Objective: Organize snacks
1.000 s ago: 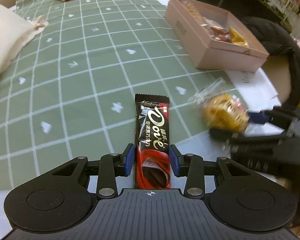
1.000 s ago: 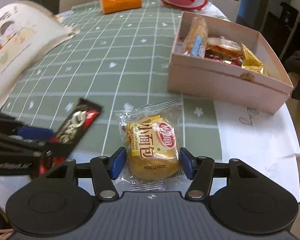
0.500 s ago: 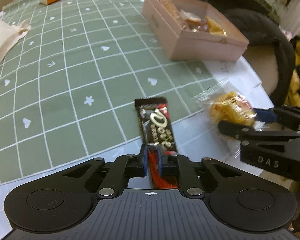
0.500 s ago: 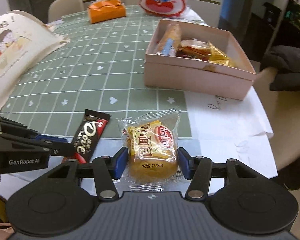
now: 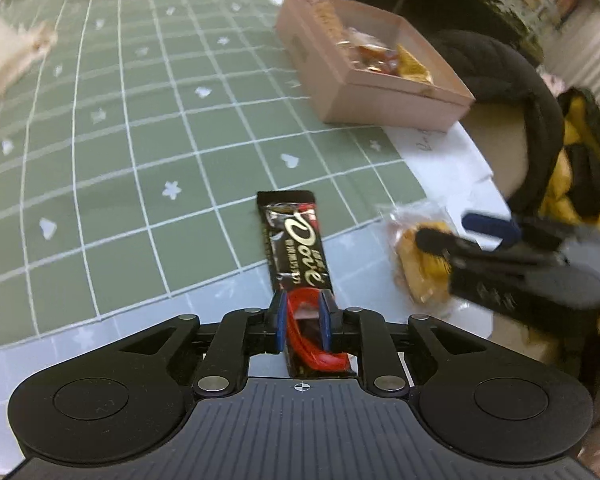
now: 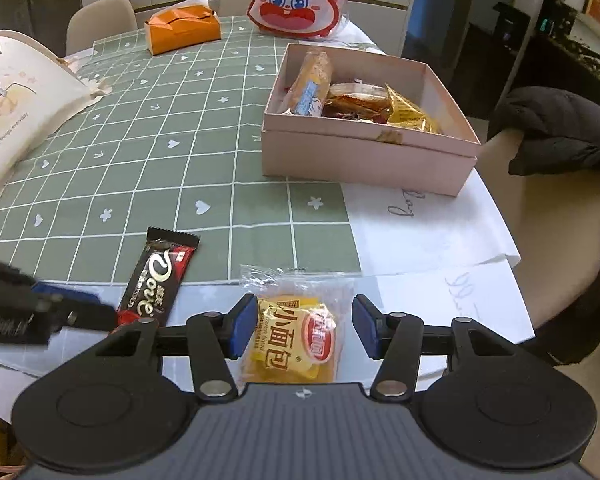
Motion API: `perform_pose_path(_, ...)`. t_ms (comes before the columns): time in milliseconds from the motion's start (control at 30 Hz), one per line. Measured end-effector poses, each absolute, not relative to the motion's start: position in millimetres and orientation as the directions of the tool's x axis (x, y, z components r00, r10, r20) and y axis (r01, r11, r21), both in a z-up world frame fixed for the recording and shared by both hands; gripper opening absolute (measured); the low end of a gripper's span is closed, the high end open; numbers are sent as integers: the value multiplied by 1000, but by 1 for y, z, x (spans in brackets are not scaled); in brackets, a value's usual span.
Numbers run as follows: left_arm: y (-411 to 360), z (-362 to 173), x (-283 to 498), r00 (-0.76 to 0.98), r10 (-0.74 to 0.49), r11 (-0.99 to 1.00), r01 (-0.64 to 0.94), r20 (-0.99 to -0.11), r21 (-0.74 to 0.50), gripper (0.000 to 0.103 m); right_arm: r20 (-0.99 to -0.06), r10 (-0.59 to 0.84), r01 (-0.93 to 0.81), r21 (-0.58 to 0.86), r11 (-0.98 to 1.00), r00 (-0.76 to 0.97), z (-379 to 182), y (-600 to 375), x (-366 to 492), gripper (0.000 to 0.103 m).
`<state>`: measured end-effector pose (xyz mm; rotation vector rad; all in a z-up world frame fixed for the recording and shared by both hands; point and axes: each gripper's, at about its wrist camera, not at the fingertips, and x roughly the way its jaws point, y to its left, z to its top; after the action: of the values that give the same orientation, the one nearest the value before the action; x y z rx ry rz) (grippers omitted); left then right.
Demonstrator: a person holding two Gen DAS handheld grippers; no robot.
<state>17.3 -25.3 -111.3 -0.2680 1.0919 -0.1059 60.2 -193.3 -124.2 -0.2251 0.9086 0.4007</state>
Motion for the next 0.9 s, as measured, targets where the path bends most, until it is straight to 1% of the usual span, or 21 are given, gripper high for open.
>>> perform_pose_path(133, -50, -110, 18, 472, -111, 987, -46, -874, -151, 20, -793, 271, -489, -39, 872, 545, -133, -195, 71, 53)
perform_pose_path(167, -56, -111, 20, 469, -77, 991, -64, -880, -121, 20, -793, 283, -506, -37, 862, 540, -135, -196, 74, 55)
perform_pose_path(200, -60, -113, 22, 461, -44, 992, -85, -887, -93, 20, -793, 300, -528, -32, 849, 531, -137, -197, 79, 57)
perform_pose_path(300, -79, -118, 26, 444, 30, 993, -115, -896, -23, 21, -796, 362, -591, 5, 806, 486, -133, -205, 86, 57)
perform_pose_path(367, -95, -123, 29, 435, 96, 992, -115, -895, 50, 27, -777, 425, -630, 46, 775, 465, -125, -218, 88, 58)
perform_pose_path(400, -103, -124, 31, 432, 124, 990, -115, -893, 82, 28, -770, 445, -644, 58, 763, 458, -122, -224, 89, 58)
perform_pose_path(433, -107, -126, 32, 427, 143, 988, -121, -893, 100, 34, -766, 461, -658, 67, 750, 448, -120, -231, 89, 58)
perform_pose_path(467, -112, -127, 34, 421, 154, 985, -137, -894, 105, 43, -765, 472, -668, 74, 741, 439, -119, -237, 90, 58)
perform_pose_path(500, -115, -127, 36, 417, 152, 984, -149, -896, 98, 49, -765, 483, -679, 83, 729, 426, -119, -244, 90, 59)
perform_pose_path(533, -116, -128, 37, 415, 141, 985, -149, -899, 85, 63, -766, 493, -690, 91, 718, 413, -119, -249, 91, 59)
perform_pose_path(567, -118, -129, 39, 413, 124, 987, -144, -902, 69, 73, -769, 500, -700, 98, 707, 397, -121, -255, 93, 59)
perform_pose_path(600, -119, -130, 40, 412, 112, 988, -145, -904, 56, 75, -772, 506, -708, 105, 698, 384, -124, -260, 94, 59)
perform_pose_path(667, -115, -127, 39, 414, 112, 982, -183, -903, 37, 72, -779, 513, -716, 122, 687, 360, -130, -268, 100, 59)
perform_pose_path(733, -107, -120, 35, 425, 121, 971, -239, -897, 17, 66, -778, 526, -714, 147, 685, 344, -132, -275, 104, 60)
perform_pose_path(800, -103, -120, 32, 394, 175, 960, -271, -902, 68, 66, -767, 538, -714, 156, 683, 348, -129, -279, 109, 60)
perform_pose_path(833, -100, -123, 32, 367, 190, 956, -279, -911, 88, 65, -761, 546, -713, 161, 682, 350, -128, -280, 111, 60)
perform_pose_path(900, -91, -130, 30, 333, 173, 954, -289, -927, 75, 66, -755, 557, -713, 174, 679, 345, -126, -281, 114, 60)
